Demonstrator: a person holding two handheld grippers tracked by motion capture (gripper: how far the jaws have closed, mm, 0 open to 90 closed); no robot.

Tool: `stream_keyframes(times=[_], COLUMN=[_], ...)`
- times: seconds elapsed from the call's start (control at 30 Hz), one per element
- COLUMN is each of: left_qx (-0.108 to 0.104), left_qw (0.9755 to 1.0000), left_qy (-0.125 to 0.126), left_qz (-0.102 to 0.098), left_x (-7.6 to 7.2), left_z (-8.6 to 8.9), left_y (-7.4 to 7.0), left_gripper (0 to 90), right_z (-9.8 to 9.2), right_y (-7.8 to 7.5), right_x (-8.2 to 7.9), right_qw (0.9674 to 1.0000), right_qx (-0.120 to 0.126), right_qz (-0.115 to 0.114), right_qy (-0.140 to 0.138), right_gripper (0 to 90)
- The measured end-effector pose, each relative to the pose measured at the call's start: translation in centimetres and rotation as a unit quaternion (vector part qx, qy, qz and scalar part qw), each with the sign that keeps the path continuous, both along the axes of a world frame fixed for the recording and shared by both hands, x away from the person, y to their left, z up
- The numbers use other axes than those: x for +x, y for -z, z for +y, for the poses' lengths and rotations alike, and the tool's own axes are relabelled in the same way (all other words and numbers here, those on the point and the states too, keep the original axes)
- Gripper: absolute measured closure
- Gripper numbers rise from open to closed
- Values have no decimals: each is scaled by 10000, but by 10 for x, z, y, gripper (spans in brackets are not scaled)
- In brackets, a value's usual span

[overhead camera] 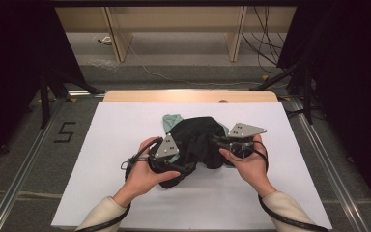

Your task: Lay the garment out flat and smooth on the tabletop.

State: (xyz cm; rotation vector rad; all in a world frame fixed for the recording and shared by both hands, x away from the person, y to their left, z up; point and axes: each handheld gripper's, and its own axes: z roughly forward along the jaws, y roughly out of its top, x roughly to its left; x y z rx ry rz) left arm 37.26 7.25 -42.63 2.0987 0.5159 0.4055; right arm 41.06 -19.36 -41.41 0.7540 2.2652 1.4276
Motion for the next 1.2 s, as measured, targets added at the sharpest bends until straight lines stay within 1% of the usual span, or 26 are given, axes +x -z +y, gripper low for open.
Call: stream_keyframes(times=[0.07, 0.1, 0.17, 0.2, 0.23, 0.3, 0.33, 0.4, 0.43, 0.47, 0.5, 0.53, 0.57, 0.6, 0.63, 0.67, 0.7, 0.83, 0.87, 0.9, 0.93, 1.0, 1.03, 1.1, 1.17, 1.2], left_qx=[187, 263, 498, 674, 674, 865, 1024, 1079, 1136, 1255, 1255, 1302, 1334, 1368, 1378, 1155, 1155, 968, 919, 825, 825, 760, 739, 667, 634, 661], left_qw=[9998, 9996, 9988, 9976, 9976, 9959, 9941, 9934, 9926, 9911, 9911, 9904, 9897, 9888, 9886, 9926, 9926, 9952, 9956, 9960, 9960, 9958, 9955, 9950, 9940, 9923], left_qy=[19, 5, -25, -66, -66, 56, 170, 217, 254, 247, 247, 211, 139, 66, 54, 31, 31, 121, 174, 343, 343, 468, 539, 680, 820, 976], left_qz=[67, 42, -26, -171, -171, -268, -312, -324, -336, -354, -354, -416, -500, -586, -604, -380, -380, -118, -21, 97, 97, 190, 229, 291, 338, 368], left_x=[0, 0, 0, -1, -1, -5, -10, -12, -14, -15, -15, -14, -13, -11, -9, -7, -7, -13, -15, -21, -21, -28, -32, -42, -52, -61], left_z=[-5, -8, -17, -28, -28, -36, -41, -42, -43, -47, -47, -47, -47, -46, -43, -36, -36, -22, -18, -9, -9, -1, 2, 9, 14, 18], left_y=[7, 9, 16, 21, 21, 24, 27, 28, 29, 34, 34, 36, 38, 39, 38, 33, 33, 15, 11, 2, 2, -8, -13, -21, -28, -33], left_gripper=[173, 173, 215, 264, 271, 269, 236, 199, 199, 187, 218, 218, 304, 562, 562, 734, 767, 793, 794, 795, 795, 796, 796, 796, 796, 796], right_z=[-6, -6, -8, -8, -8, -8, -8, -9, -9, -9, -9, -9, -8, -8, -8, -8, -8, -11, -12, -15, -15, -18, -20, -23, -25, -27], right_y=[-2, -2, -1, 1, 1, 3, 4, 4, 4, 4, 5, 5, 5, 6, 6, 7, 7, 10, 10, 10, 10, 8, 6, 1, -5, -8], right_x=[8, 8, 11, 14, 14, 16, 17, 18, 18, 19, 19, 19, 19, 19, 19, 19, 19, 17, 16, 11, 11, 4, -1, -14, -28, -41], right_qw=[9997, 9997, 9994, 9992, 9992, 9991, 9988, 9987, 9987, 9986, 9986, 9986, 9986, 9986, 9986, 9987, 9987, 9989, 9989, 9988, 9988, 9980, 9967, 9927, 9897, 9870], right_qx=[58, 58, 65, 50, 50, 11, 4, 30, 30, 39, 40, 40, 29, 8, 8, 6, 6, 20, 18, 36, 36, 70, 135, 330, 417, 474], right_qz=[12, 12, 33, 90, 90, 125, 148, 160, 160, 159, 167, 167, 177, 198, 198, 227, 227, 354, 390, 471, 471, 616, 751, 999, 1092, 1151], right_qy=[233, 233, 330, 374, 374, 409, 462, 492, 492, 504, 502, 502, 496, 487, 487, 460, 460, 305, 263, 107, 107, -159, -290, -585, -824, -1020], right_gripper=[856, 856, 856, 856, 856, 855, 855, 855, 855, 855, 855, 855, 854, 854, 854, 853, 853, 852, 852, 852, 852, 853, 853, 853, 854, 855])
